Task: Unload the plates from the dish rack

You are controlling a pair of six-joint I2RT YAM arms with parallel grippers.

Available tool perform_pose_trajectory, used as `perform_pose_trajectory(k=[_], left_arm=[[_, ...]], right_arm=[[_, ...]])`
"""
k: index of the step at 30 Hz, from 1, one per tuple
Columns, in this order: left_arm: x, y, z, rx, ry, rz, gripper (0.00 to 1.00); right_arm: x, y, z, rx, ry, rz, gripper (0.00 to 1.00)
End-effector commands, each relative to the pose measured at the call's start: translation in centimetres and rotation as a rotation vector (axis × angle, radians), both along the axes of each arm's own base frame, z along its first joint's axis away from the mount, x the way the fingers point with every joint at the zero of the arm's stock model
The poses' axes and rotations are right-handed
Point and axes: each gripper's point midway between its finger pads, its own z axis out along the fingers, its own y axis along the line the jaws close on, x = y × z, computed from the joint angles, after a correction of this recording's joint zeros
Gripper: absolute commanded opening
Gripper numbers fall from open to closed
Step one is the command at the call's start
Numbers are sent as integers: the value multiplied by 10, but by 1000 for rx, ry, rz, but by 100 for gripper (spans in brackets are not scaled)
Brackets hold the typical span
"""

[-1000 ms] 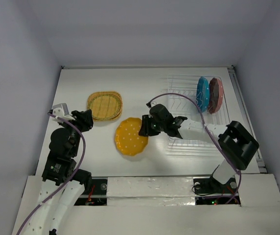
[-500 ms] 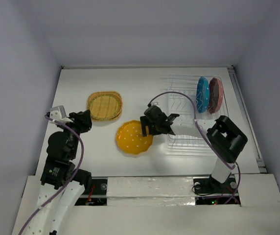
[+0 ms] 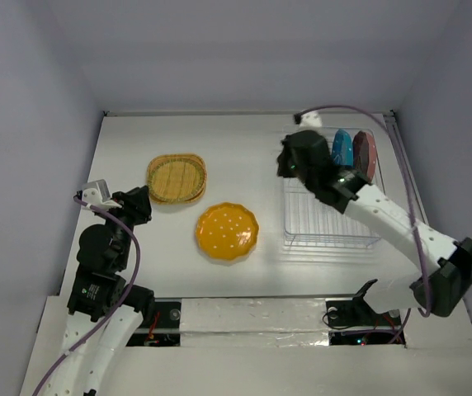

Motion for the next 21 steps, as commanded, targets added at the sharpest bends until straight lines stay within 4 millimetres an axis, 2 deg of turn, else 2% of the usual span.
perform_pose_trajectory(k=[1, 2, 3, 5, 6, 8, 11, 13, 16, 17, 21], left_arm=[[-1, -1, 10, -15, -45, -7, 19], [-1, -1, 11, -16, -47, -7, 14], [-1, -1, 11, -15, -45, -7, 7], [0, -1, 9, -13, -41, -7, 3], [-1, -1, 10, -15, -42, -7, 2], [0, -1, 9, -12, -40, -7, 2], [-1, -1, 10, -14, -41, -7, 5], [-1, -1, 9, -14, -39, -7, 14], [-1, -1, 10, -15, -42, -7, 22], [-1, -1, 9, -14, -41, -7, 24], [-1, -1, 10, -15, -44, -7, 28]], right_arm=[[23, -94, 17, -140, -29, -255, 0], [30, -126, 18, -184, -33, -344, 6], [30, -148, 17, -234, -29, -412, 17], [31, -179, 17, -306, -13, -499, 42], [34, -196, 15, -348, 2, -546, 65], [36, -211, 15, -391, 16, -578, 77], [48, -227, 8, -433, 47, -601, 76], [56, -240, 2, -448, 71, -637, 74], [72, -247, -19, -481, 137, -632, 69], [80, -247, -35, -503, 175, -626, 66], [98, -247, -46, -562, 208, -633, 52]])
